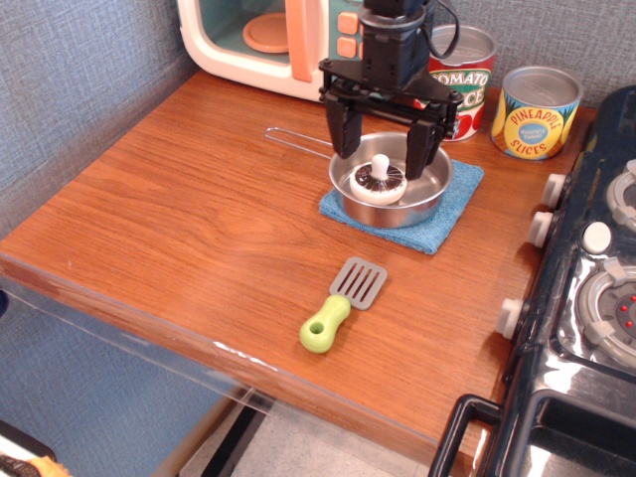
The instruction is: Move the drain cover to the left side of the grater
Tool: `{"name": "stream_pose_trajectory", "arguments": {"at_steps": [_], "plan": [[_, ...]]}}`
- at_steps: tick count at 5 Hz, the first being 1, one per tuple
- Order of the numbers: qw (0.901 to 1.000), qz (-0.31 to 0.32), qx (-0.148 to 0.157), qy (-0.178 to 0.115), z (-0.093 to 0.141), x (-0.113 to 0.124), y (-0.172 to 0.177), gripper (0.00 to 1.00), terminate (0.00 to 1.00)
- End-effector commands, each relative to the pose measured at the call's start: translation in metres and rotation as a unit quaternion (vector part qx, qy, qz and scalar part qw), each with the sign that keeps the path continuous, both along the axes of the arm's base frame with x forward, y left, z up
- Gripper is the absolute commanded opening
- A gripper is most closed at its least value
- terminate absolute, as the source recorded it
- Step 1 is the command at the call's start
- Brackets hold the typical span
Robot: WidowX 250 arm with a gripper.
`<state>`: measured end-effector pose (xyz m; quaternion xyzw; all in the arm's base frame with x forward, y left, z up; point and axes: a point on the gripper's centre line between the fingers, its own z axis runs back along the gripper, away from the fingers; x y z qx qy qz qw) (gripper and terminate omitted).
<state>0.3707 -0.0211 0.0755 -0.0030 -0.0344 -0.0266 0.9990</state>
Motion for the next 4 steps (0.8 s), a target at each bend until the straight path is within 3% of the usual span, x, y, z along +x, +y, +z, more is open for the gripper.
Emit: {"name": "stream_pose_trajectory", "arguments": {"at_steps": [1,4], "plan": [[0.9992,0.038,-0.001,-0.013,0.0,0.018,0.017,1.0,0.0],[0.9991,0.043,0.002,-0.005,-0.016,0.033,0.011,1.0,0.0]]}}
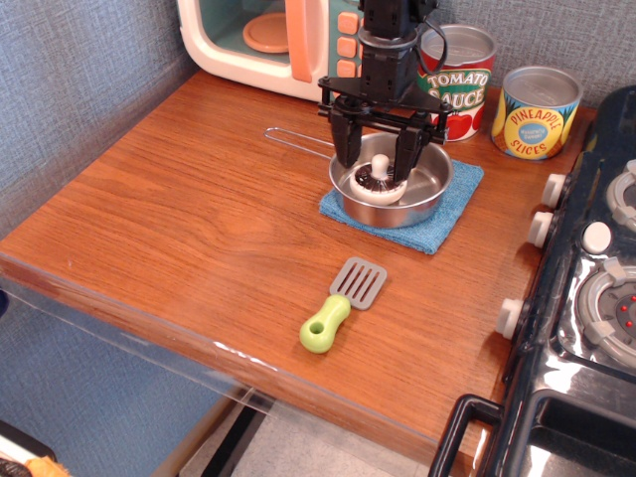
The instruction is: Move the drain cover to the left side of the grater
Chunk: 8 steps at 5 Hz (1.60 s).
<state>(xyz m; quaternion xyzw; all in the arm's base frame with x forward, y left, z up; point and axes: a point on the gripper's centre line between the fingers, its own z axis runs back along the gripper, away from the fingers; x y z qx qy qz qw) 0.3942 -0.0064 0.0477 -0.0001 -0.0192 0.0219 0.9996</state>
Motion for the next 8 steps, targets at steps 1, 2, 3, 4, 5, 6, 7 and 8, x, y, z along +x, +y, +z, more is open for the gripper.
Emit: {"name": "stream_pose_trajectory", "arguments": {"at_steps": [1,2,3,4,5,6,7,8], "plan": [[0.9998,-0.011,0.003,-0.018,0.009,0.011,-0.008,0.0,0.0],[0.9998,-0.019,0.004,-0.009,0.005,0.011,-0.012,0.0,0.0],[0.9997,-0.023,-0.003,-0.012,0.018,0.012,-0.011,0.0,0.0],[0.9974,-0.016,-0.022,-0.066,0.059,0.022,0.006,0.0,0.0],[0.994,0.033,-0.032,-0.1,0.084,0.021,0.052,0.0,0.0],[0.9926,0.068,-0.021,-0.098,0.084,0.015,0.102,0.0,0.0],[0.9952,0.078,-0.001,-0.059,0.065,-0.012,0.137,0.0,0.0],[0.9975,0.062,-0.008,-0.033,0.049,-0.058,0.134,0.0,0.0]]}}
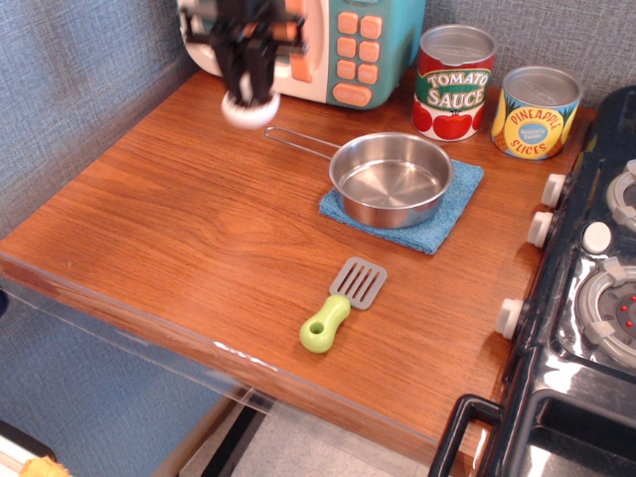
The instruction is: Move the drain cover to the left side of the grater
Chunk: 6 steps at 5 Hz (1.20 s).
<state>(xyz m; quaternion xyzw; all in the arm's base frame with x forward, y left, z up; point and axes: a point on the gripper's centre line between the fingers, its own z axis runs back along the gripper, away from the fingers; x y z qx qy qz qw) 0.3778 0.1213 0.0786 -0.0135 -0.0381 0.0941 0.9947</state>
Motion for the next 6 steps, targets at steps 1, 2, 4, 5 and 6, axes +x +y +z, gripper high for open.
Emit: {"name": "stream_pose_trajectory", "arguments": {"at_steps": [1,2,4,5,6], "plan": [[0.9988,-0.045,0.004,-0.019,0.015,-0.073,-0.016,0.0,0.0],[0.9969,-0.076,0.0,-0.021,0.009,-0.091,-0.039,0.0,0.0],[0.9938,-0.108,0.021,-0.013,-0.009,-0.099,-0.064,0.0,0.0],[0.9912,-0.128,0.034,-0.006,-0.019,-0.11,-0.079,0.0,0.0],[0.9892,-0.142,0.038,-0.001,-0.027,-0.117,-0.087,0.0,0.0]]}}
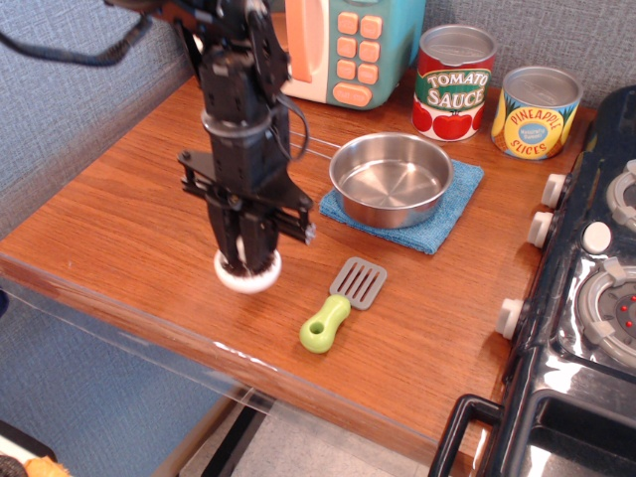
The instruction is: Move the drain cover to the left side of the grater
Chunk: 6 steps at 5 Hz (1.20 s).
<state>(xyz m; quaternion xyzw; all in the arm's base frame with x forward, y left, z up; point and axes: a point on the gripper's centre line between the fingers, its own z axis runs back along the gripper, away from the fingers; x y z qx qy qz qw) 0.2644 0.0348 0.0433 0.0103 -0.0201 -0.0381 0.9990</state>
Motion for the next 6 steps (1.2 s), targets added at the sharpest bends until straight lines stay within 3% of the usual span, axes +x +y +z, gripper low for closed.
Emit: {"name": "stream_pose_trajectory", "arguments": {"at_steps": [1,2,3,4,5,6], "plan": [[0.9997,-0.011,0.012,-0.018,0.004,-0.005,-0.002,0.0,0.0],[0.9998,-0.008,0.009,-0.019,0.002,-0.005,-0.002,1.0,0.0],[0.9997,-0.015,0.007,-0.021,0.006,-0.005,-0.006,1.0,0.0],[0.9991,-0.027,-0.002,-0.032,0.025,-0.005,-0.011,1.0,0.0],[0.9977,-0.04,-0.012,-0.053,0.059,-0.005,-0.022,1.0,0.0],[0.9979,-0.057,-0.019,-0.025,0.066,0.001,-0.036,1.0,0.0]]}}
